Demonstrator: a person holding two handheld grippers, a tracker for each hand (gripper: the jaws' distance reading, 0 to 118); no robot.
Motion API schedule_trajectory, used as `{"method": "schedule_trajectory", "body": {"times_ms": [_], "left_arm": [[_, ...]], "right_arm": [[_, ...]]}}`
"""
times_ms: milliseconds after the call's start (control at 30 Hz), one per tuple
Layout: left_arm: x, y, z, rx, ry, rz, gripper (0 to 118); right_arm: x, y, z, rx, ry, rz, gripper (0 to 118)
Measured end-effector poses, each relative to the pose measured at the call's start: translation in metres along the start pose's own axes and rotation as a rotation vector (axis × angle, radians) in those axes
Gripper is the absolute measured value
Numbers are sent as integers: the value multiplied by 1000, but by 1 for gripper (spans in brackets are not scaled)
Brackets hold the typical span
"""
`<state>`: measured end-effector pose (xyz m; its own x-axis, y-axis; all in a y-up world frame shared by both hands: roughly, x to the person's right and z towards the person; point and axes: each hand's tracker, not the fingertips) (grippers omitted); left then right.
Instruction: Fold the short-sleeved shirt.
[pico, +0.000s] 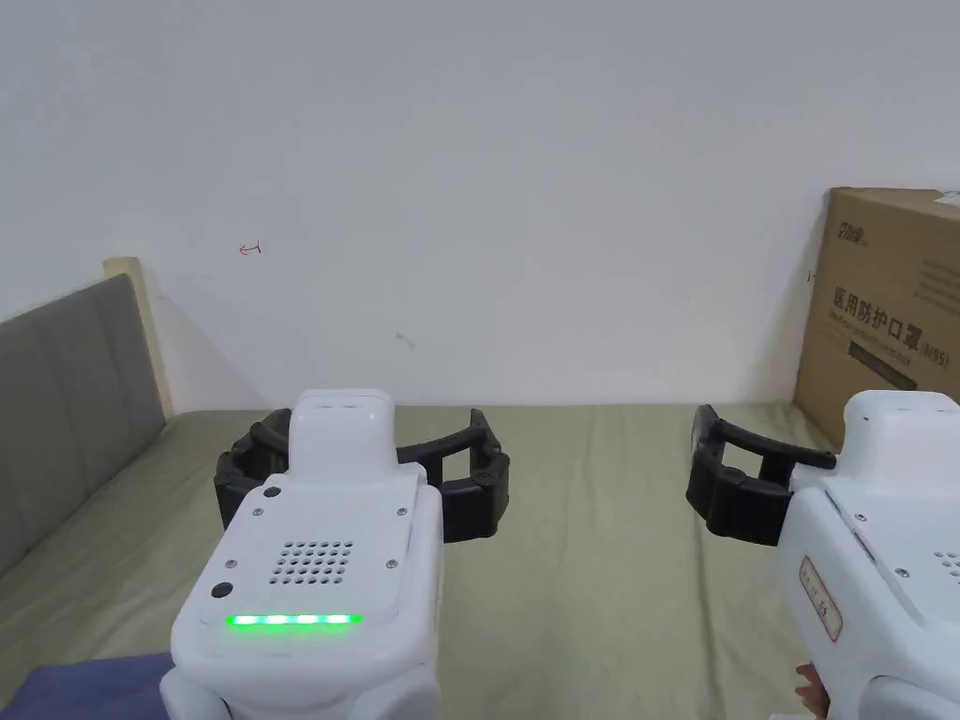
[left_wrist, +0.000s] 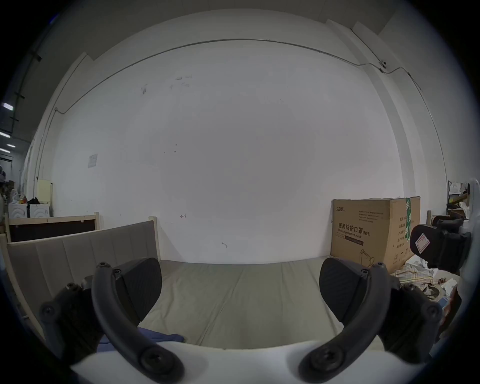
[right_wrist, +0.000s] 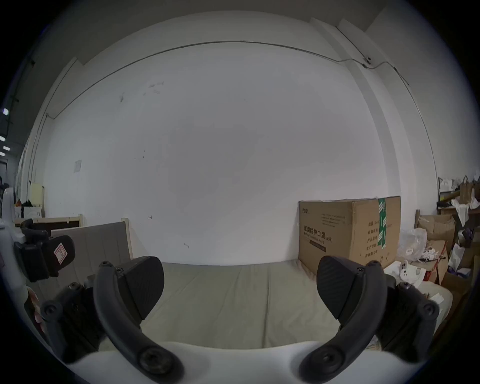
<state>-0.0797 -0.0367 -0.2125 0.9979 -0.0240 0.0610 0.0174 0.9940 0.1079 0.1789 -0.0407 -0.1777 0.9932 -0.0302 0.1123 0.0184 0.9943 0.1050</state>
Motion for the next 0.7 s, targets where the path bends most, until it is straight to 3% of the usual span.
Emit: {"method": "schedule_trajectory", "body": {"times_ms": [267, 700], "left_arm": [[-1, 4, -1, 10, 2, -2, 118], [-4, 2, -2, 5, 3, 2, 118]], "right_arm": [[-7, -1, -2, -5, 14, 42, 117], [-8, -2, -5, -17, 13, 38, 117]]}}
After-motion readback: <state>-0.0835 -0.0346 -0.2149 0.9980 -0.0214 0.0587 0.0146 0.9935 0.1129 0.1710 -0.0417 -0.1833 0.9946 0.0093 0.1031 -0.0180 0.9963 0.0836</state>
